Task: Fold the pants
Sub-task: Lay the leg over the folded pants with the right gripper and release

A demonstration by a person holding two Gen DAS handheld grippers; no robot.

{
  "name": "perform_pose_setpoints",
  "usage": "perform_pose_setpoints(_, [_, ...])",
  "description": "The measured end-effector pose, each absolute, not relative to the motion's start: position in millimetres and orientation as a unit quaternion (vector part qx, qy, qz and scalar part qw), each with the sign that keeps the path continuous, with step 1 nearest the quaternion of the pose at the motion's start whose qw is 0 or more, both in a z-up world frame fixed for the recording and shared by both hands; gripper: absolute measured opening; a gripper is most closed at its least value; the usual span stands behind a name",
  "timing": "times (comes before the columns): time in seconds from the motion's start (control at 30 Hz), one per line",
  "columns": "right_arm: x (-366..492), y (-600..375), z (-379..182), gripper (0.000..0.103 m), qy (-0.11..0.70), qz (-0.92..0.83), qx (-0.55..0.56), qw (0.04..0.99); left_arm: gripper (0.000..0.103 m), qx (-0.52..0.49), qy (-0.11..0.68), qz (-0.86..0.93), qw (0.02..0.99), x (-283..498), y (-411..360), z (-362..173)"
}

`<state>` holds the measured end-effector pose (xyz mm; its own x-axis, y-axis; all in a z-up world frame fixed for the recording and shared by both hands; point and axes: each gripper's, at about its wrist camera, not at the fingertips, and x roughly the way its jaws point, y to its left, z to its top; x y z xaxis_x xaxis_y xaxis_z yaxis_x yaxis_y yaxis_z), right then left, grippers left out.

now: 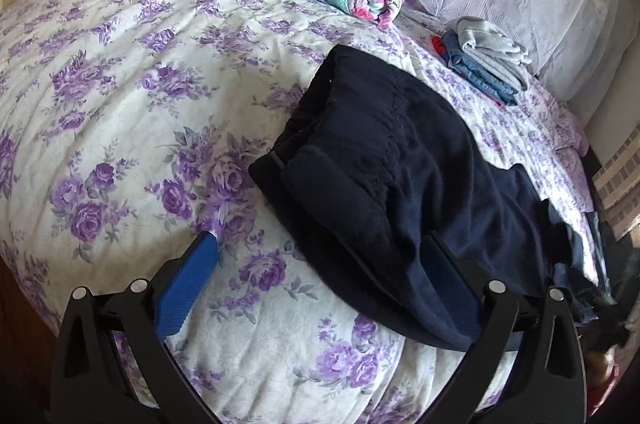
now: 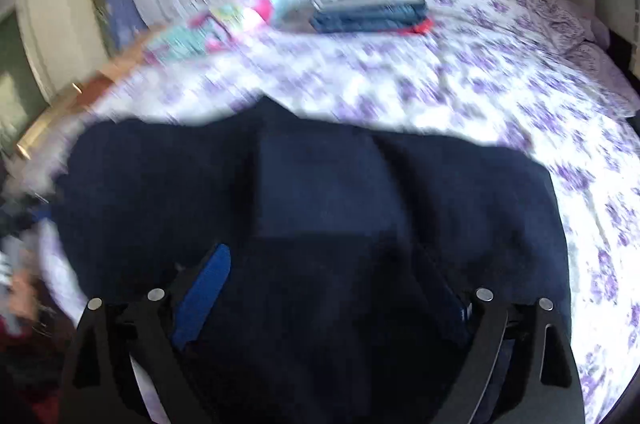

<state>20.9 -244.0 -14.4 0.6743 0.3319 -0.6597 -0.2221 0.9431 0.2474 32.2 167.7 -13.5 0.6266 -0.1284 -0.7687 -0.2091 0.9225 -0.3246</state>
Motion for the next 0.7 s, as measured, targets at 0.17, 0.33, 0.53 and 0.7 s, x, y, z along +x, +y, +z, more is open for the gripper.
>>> perform_pose_setpoints(0.17, [39, -234, 4, 0.093, 0.357, 0.123, 0.031, 0.925, 0.099, -0.146, 0.434, 0.052, 0.888, 33, 153, -16])
perform_pose_setpoints(0.33, [69, -213, -44, 0.097, 0.422, 0.1, -0.037, 0.901, 0.099, -0.138, 0.431, 0.059, 0.89, 33, 152, -17])
perform_pose_setpoints(0.53, [44, -221, -15, 0.097, 0.387, 0.118, 0.0, 0.915, 0.099, -0.128, 0.431, 0.065, 0.891, 34, 150, -18])
perform_pose_setpoints(0.7, [24, -228, -19, 0.097, 0.386, 0.115, -0.016, 0.915, 0.099, -0.12, 0.428, 0.074, 0.893, 35, 146, -19])
